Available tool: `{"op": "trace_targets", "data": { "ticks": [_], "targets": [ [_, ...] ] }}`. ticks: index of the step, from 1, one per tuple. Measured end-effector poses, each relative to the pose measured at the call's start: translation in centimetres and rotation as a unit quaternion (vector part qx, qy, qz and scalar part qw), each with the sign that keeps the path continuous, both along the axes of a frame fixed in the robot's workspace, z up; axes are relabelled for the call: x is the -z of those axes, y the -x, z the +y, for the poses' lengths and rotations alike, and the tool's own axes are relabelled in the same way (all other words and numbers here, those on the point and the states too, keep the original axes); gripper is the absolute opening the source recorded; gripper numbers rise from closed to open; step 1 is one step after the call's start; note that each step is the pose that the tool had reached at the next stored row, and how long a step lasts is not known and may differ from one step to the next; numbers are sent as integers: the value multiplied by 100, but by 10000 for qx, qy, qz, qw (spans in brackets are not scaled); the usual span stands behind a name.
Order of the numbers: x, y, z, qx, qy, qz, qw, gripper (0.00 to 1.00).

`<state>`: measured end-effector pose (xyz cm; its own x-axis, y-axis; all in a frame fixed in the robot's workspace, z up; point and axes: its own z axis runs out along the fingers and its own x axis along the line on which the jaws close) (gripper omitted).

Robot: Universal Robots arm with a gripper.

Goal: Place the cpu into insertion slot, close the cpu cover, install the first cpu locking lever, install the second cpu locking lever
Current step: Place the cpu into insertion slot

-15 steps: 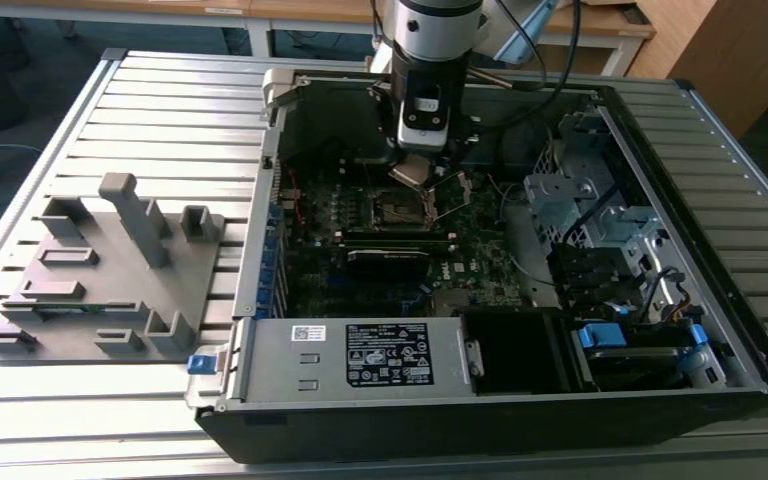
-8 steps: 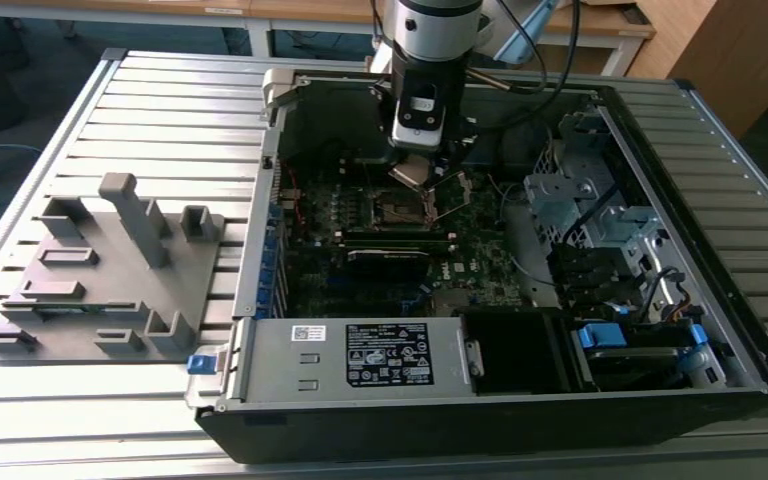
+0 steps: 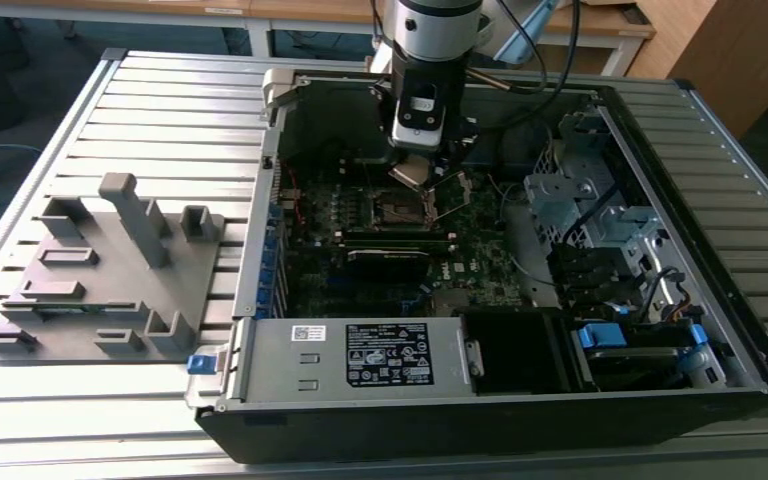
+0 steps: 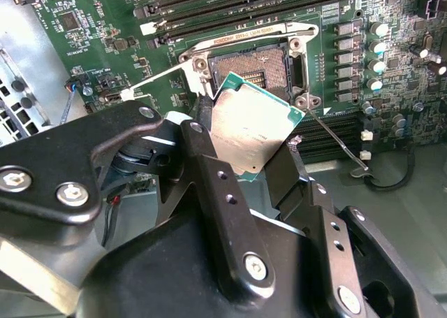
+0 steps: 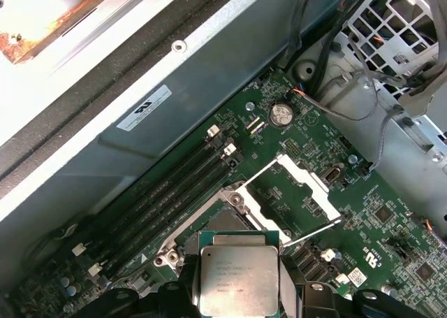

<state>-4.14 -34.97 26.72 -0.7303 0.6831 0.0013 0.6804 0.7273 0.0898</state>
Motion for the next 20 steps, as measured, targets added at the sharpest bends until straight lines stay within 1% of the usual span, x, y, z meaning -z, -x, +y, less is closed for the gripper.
{"op": "trace_targets", "data": {
  "ticks": [3, 6, 11, 20],
  "targets": [
    [0, 0, 0, 6, 0, 0, 10000, 54],
    [2, 0, 0, 59, 1, 0, 10000, 54],
    [6, 0, 0, 284, -1, 0, 9996, 54],
    [6, 0, 0, 300, 0, 0, 9996, 54]
  ]
}}
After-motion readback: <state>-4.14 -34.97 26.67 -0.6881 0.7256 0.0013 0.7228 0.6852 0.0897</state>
